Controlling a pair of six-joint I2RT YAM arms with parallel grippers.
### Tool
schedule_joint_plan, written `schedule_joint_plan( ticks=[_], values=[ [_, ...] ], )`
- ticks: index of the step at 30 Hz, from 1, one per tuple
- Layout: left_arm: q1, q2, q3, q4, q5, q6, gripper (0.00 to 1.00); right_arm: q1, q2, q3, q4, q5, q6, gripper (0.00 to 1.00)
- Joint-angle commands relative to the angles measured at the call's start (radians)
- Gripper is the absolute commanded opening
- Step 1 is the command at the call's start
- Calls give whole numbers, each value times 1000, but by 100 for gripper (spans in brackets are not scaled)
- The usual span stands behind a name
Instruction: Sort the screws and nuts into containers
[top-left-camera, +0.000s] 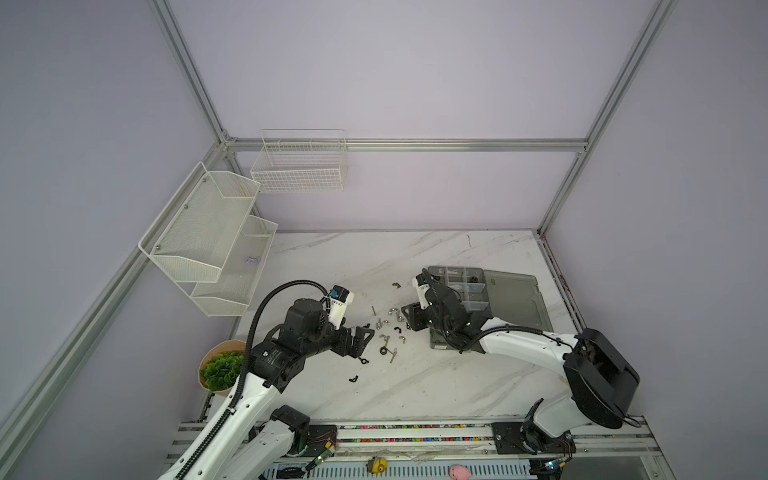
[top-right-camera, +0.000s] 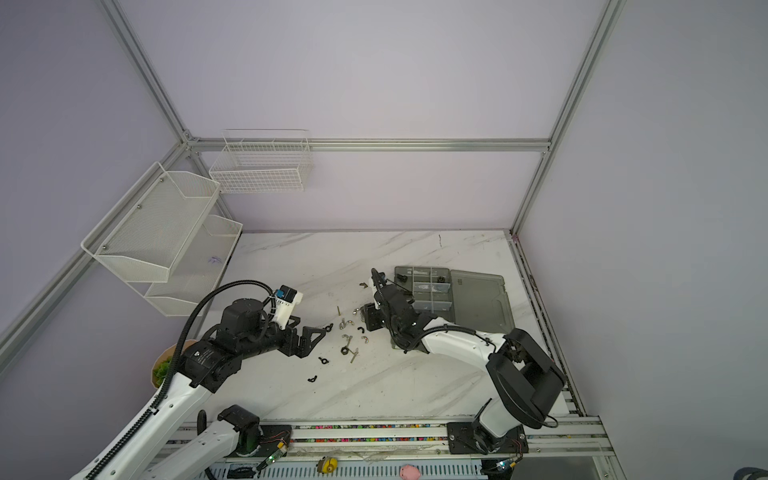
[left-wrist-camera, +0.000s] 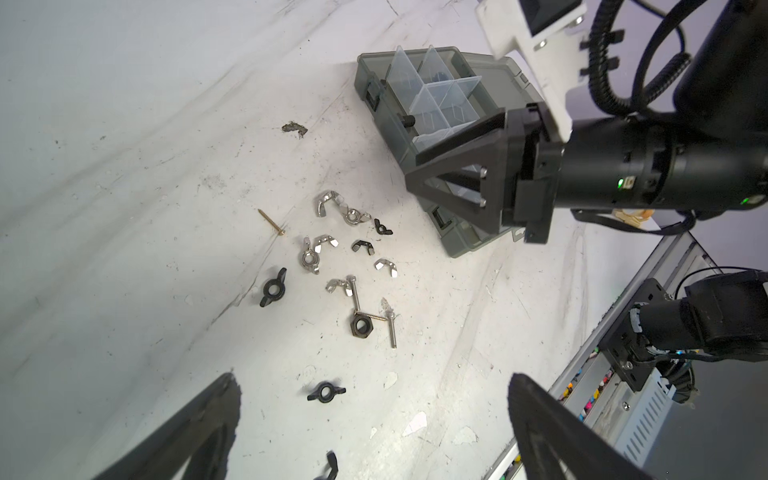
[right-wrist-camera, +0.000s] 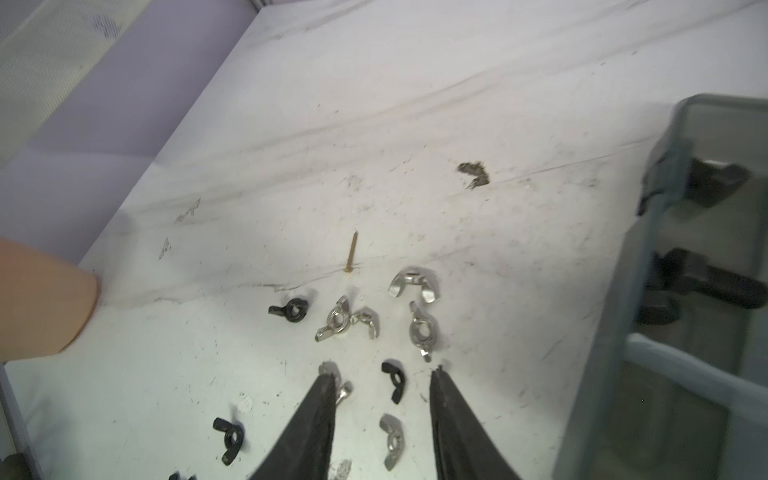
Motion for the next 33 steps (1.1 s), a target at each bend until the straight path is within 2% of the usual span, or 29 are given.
schedule_joint_plan(
  ticks=[1, 4, 8, 12, 27, 33],
  values=[
    [5, 2, -28, 50, -20, -55, 100, 73, 26, 36, 31, 70, -9, 40],
    [5, 11, -28, 51, -9, -60, 100, 113, 66, 18, 72, 63, -8, 39],
    [5, -4, -28, 55, -10, -59, 100, 167, 154, 75, 27, 74, -21, 36],
    [5, -28, -31, 56, -20, -58, 100, 209, 232, 131, -24, 114, 5, 27],
    [5, -78, -37, 59, -45, -67, 100, 253, 261, 104, -73, 123, 47, 28],
    [5, -86, -38, 61, -55, -66, 100, 261, 249, 85, -83, 120, 65, 31]
  ],
)
